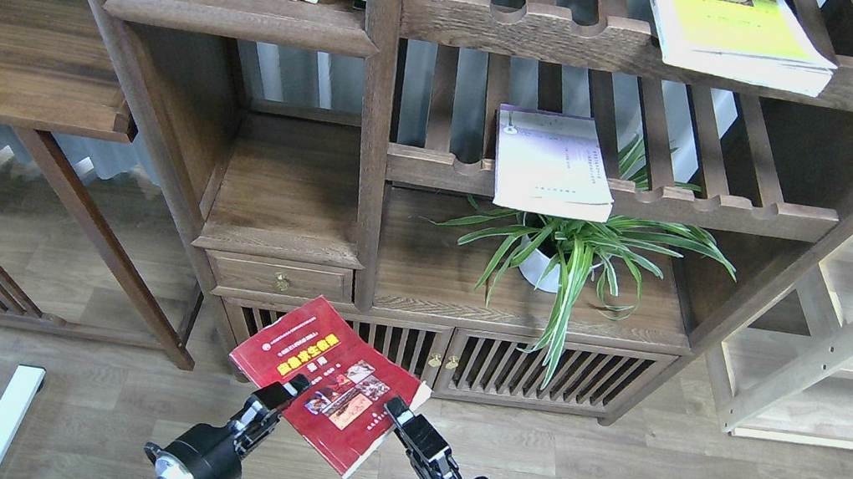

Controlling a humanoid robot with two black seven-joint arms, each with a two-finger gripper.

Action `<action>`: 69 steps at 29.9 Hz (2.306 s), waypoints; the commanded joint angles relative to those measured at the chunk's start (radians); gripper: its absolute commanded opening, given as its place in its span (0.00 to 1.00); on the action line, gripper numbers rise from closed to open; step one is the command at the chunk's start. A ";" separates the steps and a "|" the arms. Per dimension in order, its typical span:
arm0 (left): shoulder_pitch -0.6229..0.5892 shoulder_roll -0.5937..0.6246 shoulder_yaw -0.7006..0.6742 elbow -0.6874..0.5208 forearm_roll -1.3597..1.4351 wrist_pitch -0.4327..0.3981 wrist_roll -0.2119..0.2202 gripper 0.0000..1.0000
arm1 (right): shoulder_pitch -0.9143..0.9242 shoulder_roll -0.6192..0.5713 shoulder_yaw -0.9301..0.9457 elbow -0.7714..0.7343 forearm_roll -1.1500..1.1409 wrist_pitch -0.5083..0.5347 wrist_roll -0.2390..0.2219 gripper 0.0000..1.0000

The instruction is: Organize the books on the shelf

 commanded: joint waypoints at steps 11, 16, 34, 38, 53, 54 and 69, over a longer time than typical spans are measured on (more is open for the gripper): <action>-0.021 0.067 0.002 0.034 0.008 0.000 -0.035 0.02 | 0.011 0.000 0.052 -0.056 0.006 0.000 0.002 0.83; -0.022 0.110 0.027 0.035 0.010 0.000 -0.035 0.02 | 0.009 0.000 0.068 -0.058 0.006 0.000 0.002 0.83; -0.079 0.112 0.044 0.123 0.085 0.000 -0.002 0.00 | 0.011 0.000 0.071 -0.059 0.008 0.000 0.003 0.83; -0.061 0.075 -0.129 0.144 0.106 0.000 0.020 0.00 | 0.012 0.000 0.073 -0.073 0.008 0.000 0.003 0.83; 0.137 0.015 -0.449 0.091 0.226 0.000 0.173 0.00 | 0.015 0.000 0.219 -0.104 0.049 0.000 0.005 0.84; 0.137 0.006 -0.456 0.110 0.228 0.000 0.170 0.00 | 0.015 0.000 0.220 -0.104 0.049 0.000 0.005 0.84; 0.105 0.026 -0.391 0.190 0.320 0.000 0.228 0.00 | 0.012 0.000 0.219 -0.108 0.047 0.000 0.003 0.84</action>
